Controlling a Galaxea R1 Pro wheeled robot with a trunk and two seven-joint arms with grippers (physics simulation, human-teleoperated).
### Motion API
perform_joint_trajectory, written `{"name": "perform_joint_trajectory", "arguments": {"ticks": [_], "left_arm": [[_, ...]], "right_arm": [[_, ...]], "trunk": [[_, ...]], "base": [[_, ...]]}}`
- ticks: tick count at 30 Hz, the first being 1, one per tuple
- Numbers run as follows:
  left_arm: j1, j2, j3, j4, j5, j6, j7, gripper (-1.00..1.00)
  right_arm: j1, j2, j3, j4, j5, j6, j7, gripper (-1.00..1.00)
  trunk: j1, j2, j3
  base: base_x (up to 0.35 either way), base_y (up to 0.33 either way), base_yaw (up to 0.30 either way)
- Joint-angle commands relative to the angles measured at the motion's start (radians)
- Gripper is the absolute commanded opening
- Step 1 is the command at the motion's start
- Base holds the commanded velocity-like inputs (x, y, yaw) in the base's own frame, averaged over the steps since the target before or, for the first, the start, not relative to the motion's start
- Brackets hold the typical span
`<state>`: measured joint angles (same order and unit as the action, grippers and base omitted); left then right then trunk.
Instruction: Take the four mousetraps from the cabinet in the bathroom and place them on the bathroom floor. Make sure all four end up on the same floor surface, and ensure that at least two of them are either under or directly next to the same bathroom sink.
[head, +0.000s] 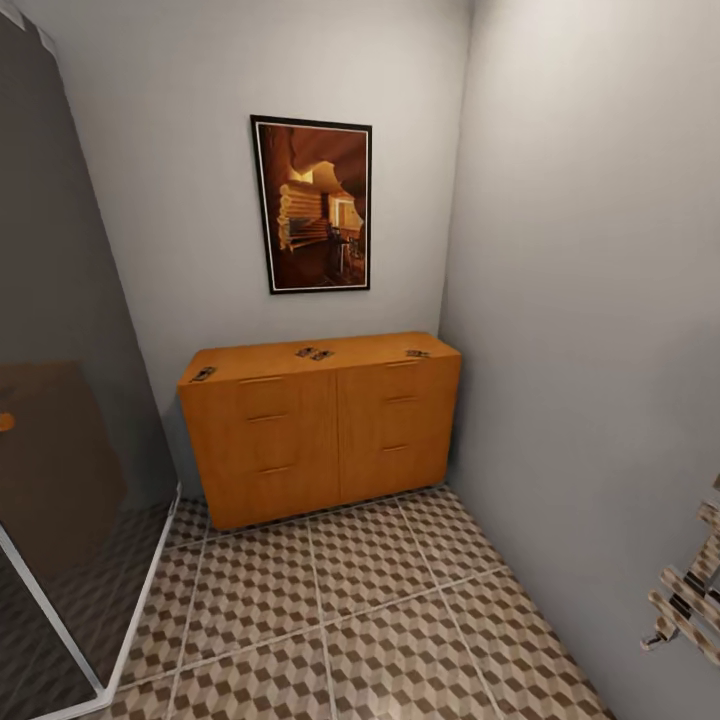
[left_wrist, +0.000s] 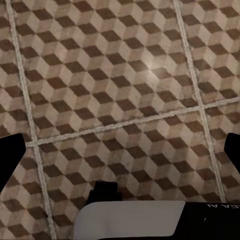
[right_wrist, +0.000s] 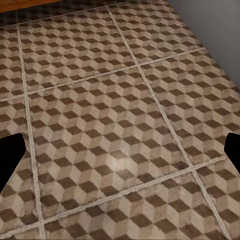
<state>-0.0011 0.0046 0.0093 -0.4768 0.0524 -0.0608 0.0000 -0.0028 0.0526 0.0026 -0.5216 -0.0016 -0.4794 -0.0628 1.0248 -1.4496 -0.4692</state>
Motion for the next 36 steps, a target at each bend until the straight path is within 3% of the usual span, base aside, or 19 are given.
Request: {"name": "perform_joint_trajectory", "arguments": {"ticks": [1,36], "left_arm": [[0.000,0.000,0.000,0.000,0.005,-0.002,0.000,1.00],[0.000,-0.001,-0.001,-0.001,0.005,-0.002,0.000,1.00]], "right_arm": [[0.000,0.000,0.000,0.000,0.000,-0.002,-0.003,1.00],[0.000,0.000,-0.001,0.000,0.000,-0.002,-0.006,1.00]], "trunk": [[0.000,0.000,-0.001],[0.000,0.000,-0.001]], "base": [[0.063,0.000,0.000],[0.004,0.000,0.000]]}}
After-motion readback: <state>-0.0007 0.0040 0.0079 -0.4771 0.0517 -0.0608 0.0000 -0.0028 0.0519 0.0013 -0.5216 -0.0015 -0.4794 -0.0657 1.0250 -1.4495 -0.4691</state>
